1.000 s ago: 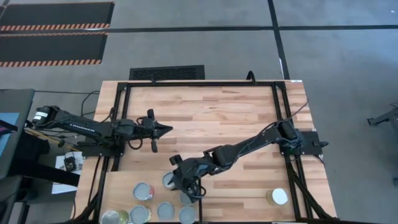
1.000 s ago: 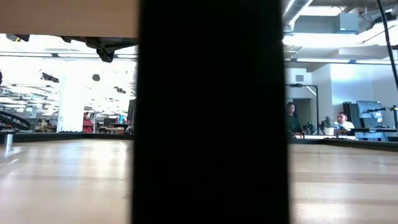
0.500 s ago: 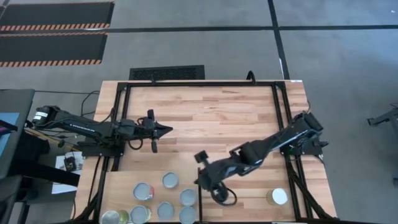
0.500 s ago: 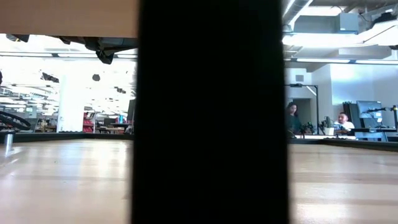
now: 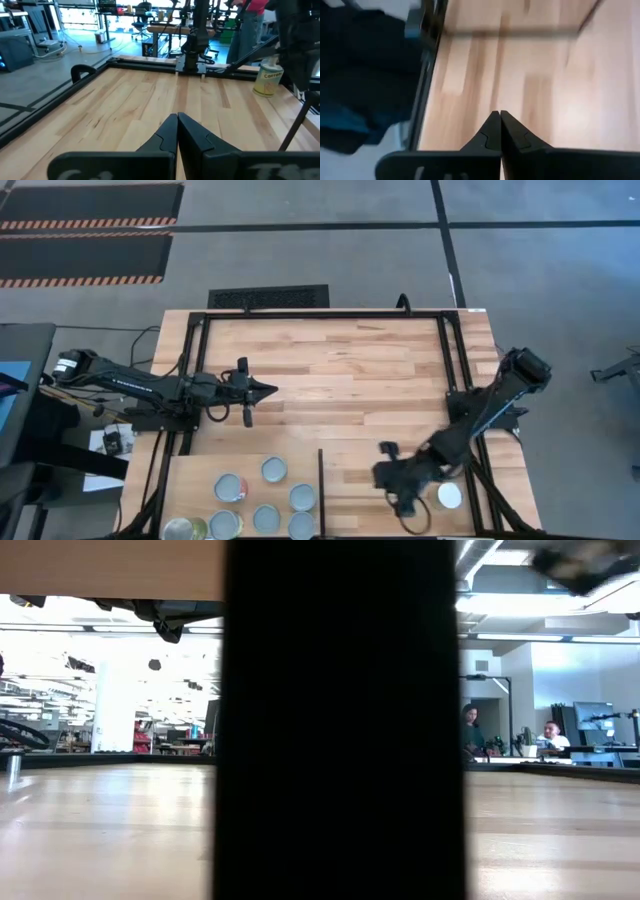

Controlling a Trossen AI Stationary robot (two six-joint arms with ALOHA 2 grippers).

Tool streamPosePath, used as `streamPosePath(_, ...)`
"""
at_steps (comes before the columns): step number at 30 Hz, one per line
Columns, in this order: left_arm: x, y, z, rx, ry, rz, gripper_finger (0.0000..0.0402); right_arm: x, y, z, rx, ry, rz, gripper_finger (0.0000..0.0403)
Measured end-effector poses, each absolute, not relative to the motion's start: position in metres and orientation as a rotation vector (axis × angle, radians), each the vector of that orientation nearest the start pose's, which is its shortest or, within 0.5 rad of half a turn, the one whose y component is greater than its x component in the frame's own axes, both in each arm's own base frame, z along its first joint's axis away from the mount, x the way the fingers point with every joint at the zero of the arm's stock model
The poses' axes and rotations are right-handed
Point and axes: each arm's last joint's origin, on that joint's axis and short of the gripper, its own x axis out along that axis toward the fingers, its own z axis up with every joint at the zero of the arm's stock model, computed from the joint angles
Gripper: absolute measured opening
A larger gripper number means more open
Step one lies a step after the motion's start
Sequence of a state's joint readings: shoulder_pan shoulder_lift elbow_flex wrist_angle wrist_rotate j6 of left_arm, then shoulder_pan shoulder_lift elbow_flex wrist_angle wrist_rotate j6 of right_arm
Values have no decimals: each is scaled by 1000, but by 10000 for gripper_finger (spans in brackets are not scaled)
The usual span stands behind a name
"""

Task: Pick and place cans onto a shelf
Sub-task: Put the canned carrots on the shelf

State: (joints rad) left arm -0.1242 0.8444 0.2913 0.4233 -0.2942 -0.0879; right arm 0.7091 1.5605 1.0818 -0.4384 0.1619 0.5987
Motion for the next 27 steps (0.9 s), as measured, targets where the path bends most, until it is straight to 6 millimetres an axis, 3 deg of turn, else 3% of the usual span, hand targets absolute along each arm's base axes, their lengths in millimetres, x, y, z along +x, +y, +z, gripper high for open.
streamPosePath(8, 179, -14, 211, -66, 118, 166, 0, 171, 234, 220, 363, 1206, -46, 14)
streamPosePath(15, 179, -14, 211, -65, 118, 166, 0, 112, 258, 222, 528, 1278, -196, 13)
streamPosePath(20, 179, -14, 211, -65, 118, 165, 0, 94, 255, 230, 512, 1300, -326, 12)
streamPosePath(27, 179, -14, 211, -73, 118, 165, 0, 92, 254, 234, 518, 1375, -363, 13)
